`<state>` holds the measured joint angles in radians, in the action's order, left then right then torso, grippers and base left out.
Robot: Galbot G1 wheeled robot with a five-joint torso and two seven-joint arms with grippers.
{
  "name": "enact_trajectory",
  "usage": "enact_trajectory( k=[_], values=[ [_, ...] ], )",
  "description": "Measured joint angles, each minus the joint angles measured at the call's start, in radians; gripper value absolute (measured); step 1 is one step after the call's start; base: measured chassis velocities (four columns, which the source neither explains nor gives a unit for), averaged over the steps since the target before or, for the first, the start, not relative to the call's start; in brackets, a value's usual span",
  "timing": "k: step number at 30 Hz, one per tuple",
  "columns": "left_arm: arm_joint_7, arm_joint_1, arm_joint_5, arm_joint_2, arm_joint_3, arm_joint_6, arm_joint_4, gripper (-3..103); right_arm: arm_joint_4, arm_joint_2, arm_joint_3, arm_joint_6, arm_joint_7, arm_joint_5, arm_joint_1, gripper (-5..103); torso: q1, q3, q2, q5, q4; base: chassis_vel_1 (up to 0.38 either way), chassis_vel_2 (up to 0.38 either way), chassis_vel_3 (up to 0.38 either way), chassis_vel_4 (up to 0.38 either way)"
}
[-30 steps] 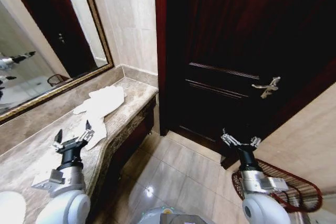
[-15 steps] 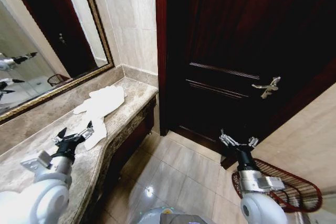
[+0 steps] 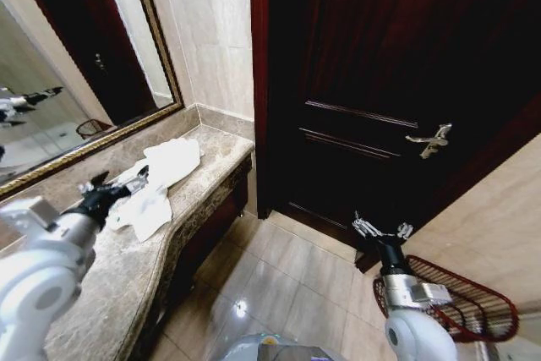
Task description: Discard the used towel into the hamper.
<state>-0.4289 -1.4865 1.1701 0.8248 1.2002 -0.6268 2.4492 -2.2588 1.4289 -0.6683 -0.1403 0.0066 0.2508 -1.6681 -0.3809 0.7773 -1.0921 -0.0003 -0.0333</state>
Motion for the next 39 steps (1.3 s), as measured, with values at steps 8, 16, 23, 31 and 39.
enact_trajectory(
  k=[8, 16, 23, 31, 39],
  values=[
    [-0.040, 0.089, 0.207, -0.300, 0.012, -0.009, -0.219, 99, 0.023, -0.016, 0.014, 0.021, 0.005, -0.007, 0.037, 100, 0.000, 0.000, 0.000, 0.0003, 0.0000, 0.000, 0.000, 0.000, 0.000],
    [-0.015, 0.168, 0.294, -0.444, -0.093, -0.002, -0.446, 99, 0.042, -0.016, 0.063, 0.030, 0.016, -0.036, 0.067, 100, 0.000, 0.000, 0.000, 0.0002, 0.0000, 0.000, 0.000, 0.000, 0.000],
    [0.013, 0.339, 0.358, -0.477, -0.313, 0.011, -0.584, 99, 0.050, -0.024, 0.088, 0.040, 0.023, -0.053, 0.087, 100, 0.000, 0.000, 0.000, 0.0000, 0.0000, 0.000, 0.000, 0.000, 0.000],
    [0.027, 0.612, 0.332, -0.442, -0.624, 0.028, -0.685, 99, 0.056, -0.022, 0.094, 0.044, 0.027, -0.063, 0.090, 100, 0.000, 0.000, 0.000, 0.0005, -0.0001, 0.000, 0.000, 0.000, 0.000],
    [0.025, 0.907, 0.292, -0.381, -0.946, 0.020, -0.794, 99, 0.069, -0.007, 0.068, 0.034, 0.025, -0.062, 0.081, 100, 0.000, 0.000, 0.000, 0.0005, 0.0000, 0.000, 0.000, 0.000, 0.000]
  ],
)
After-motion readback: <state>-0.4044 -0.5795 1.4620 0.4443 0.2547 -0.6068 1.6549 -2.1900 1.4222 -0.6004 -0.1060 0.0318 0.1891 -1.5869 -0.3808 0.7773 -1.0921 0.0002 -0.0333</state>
